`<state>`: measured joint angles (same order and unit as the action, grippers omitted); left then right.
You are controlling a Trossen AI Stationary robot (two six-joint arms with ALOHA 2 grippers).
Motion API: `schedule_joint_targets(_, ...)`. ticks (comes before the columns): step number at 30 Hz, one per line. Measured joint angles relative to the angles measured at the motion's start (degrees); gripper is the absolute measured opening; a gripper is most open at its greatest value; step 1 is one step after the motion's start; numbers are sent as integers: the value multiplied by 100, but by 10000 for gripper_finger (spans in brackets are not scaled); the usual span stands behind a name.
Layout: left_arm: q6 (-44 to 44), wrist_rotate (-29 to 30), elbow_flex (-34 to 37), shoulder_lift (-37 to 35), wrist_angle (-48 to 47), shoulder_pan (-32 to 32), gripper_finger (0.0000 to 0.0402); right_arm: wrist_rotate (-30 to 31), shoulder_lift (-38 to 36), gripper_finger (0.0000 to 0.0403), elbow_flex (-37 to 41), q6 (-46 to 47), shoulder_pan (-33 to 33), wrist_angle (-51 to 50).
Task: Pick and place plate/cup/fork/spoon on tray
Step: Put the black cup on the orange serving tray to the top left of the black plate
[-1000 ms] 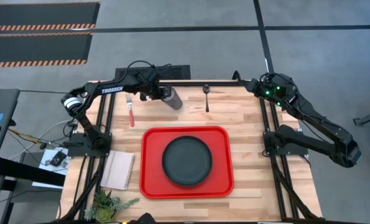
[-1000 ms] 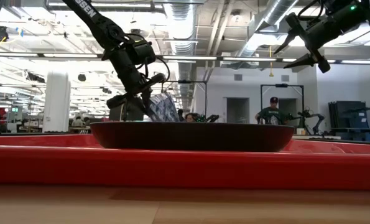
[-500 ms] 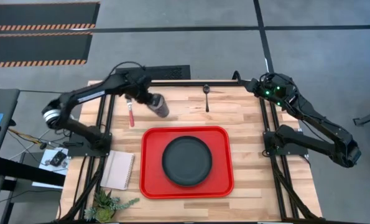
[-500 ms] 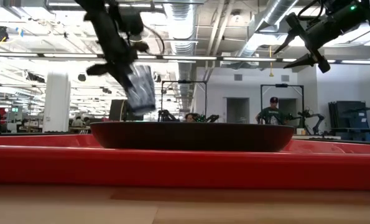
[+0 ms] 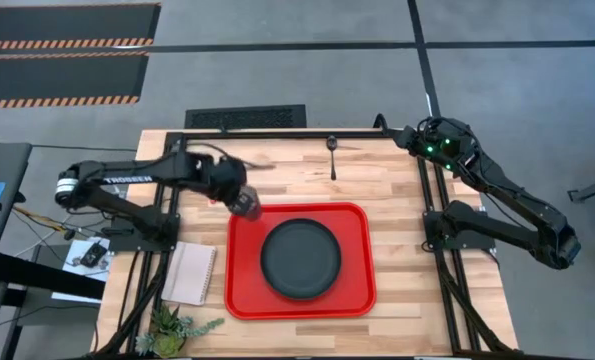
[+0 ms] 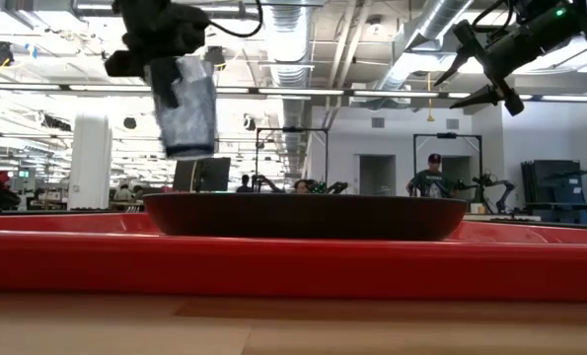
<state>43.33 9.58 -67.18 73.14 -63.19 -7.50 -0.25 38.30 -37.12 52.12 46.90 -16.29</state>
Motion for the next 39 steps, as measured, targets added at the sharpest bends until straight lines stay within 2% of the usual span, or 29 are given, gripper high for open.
schedule_joint_targets(6, 337, 77, 11, 345, -308, 481, 0, -2, 0, 270, 0, -11, 2, -2)
schedule_joint_targets(14, 33, 60, 58, 778, -236, 518, 0, -4, 0, 270, 0, -11, 2, 0)
schedule_joint_targets(23, 4, 158, 764, 675, 289, 515, 0, -51, 0, 270, 0, -11, 0, 0)
schedule_joint_targets(29, -164, 29, 837, 670, 833, 517, 0, -116, 0, 270, 0, -9, 0, 0)
schedule_joint_targets(35, -317, 56, 969, 669, 958, 404, 0, -118, 0, 270, 0, -9, 0, 1)
schedule_joint_targets(39, -298, -229, 1239, 669, 1026, 337, 0, -120, 0, 270, 0, -9, 0, 0)
